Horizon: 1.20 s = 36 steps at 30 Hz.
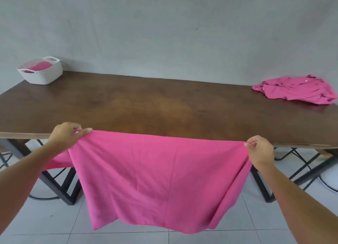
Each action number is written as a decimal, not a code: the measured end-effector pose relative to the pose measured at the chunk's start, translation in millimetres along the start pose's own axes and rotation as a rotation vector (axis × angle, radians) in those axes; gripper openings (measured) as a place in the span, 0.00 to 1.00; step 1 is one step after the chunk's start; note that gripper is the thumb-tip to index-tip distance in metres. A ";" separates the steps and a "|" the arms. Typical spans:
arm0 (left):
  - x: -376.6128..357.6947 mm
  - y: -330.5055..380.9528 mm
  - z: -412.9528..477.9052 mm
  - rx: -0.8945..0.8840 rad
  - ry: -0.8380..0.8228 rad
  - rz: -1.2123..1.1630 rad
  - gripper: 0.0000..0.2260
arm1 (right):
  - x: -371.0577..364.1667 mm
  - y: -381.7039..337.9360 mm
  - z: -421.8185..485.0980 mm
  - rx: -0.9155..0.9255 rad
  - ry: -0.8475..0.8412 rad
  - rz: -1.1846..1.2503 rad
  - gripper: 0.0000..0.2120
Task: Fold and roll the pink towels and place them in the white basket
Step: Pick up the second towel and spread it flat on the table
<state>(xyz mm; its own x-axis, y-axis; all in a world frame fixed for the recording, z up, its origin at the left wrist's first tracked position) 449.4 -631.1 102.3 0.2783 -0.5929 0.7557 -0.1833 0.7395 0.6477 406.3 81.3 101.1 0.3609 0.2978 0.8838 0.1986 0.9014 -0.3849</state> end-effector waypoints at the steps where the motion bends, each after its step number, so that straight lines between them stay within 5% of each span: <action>1: -2.9 -3.1 2.9 -0.006 -0.007 -0.003 0.22 | -4.0 1.4 0.4 -0.018 -0.003 0.005 0.06; 12: -13.8 -32.0 38.6 0.026 -0.102 -0.029 0.26 | -17.4 -1.9 2.8 -0.108 -0.087 0.008 0.10; 24: -24.6 -7.3 88.5 0.048 0.033 -0.033 0.24 | -32.0 -24.9 58.6 -0.135 -0.059 -0.192 0.19; 36: -73.5 1.2 149.3 0.215 0.162 -0.008 0.20 | -121.1 -14.2 162.9 -0.108 -0.148 -0.059 0.18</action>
<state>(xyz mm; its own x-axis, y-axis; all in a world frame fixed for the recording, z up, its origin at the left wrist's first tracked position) 287.9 -634.2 62.1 0.4249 -0.5267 0.7362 -0.3716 0.6401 0.6724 211.3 83.6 42.9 0.2092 0.2959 0.9320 0.3147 0.8820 -0.3507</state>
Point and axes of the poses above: each hand's wrist, its own z-axis towards the middle knuckle, its own x-axis out of the back of the hand, y = z × x, the point moved 9 cm from there along z, towards the middle knuckle, and after that the axes turned 12 degrees about -z, right-handed, at the moved point
